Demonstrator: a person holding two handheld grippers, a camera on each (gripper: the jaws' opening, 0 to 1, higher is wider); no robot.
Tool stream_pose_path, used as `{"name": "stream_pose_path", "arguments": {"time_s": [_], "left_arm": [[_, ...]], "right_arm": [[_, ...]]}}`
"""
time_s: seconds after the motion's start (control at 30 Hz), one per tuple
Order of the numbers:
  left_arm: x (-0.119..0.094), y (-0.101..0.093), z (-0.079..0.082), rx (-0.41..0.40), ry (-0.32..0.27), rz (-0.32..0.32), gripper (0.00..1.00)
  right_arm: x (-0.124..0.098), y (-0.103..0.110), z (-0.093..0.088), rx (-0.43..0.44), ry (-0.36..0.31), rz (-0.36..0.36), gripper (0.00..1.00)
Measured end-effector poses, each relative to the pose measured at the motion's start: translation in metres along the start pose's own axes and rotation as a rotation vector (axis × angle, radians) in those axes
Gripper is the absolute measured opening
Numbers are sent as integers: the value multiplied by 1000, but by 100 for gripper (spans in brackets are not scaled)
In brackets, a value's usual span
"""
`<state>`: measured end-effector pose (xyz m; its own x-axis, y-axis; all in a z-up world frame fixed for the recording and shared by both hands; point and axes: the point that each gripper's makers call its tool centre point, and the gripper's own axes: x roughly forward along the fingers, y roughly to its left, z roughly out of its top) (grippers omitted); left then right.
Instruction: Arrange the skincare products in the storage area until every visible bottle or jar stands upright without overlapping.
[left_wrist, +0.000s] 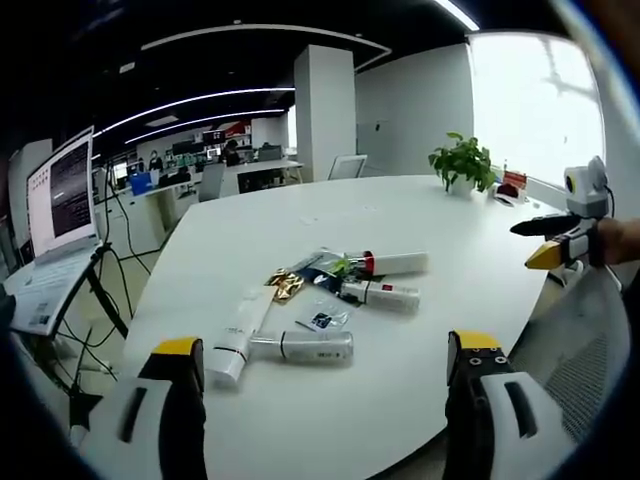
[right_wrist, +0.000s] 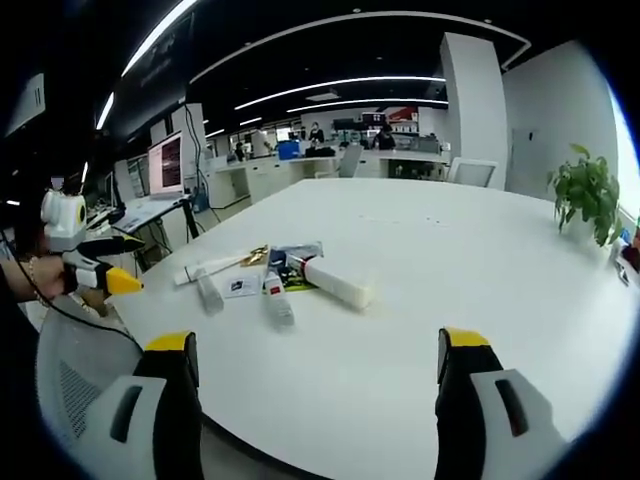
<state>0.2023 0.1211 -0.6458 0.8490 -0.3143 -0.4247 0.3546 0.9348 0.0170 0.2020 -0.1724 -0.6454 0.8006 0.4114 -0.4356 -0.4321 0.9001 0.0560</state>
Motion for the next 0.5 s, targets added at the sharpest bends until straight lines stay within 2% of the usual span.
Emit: {"name": "stream_pose_path", "arguments": {"time_s": [0.5], "left_arm": [[-1,0,-2,-5,1,-5,95]], "right_arm": [[0,1,-2,21,12,3,99]]}}
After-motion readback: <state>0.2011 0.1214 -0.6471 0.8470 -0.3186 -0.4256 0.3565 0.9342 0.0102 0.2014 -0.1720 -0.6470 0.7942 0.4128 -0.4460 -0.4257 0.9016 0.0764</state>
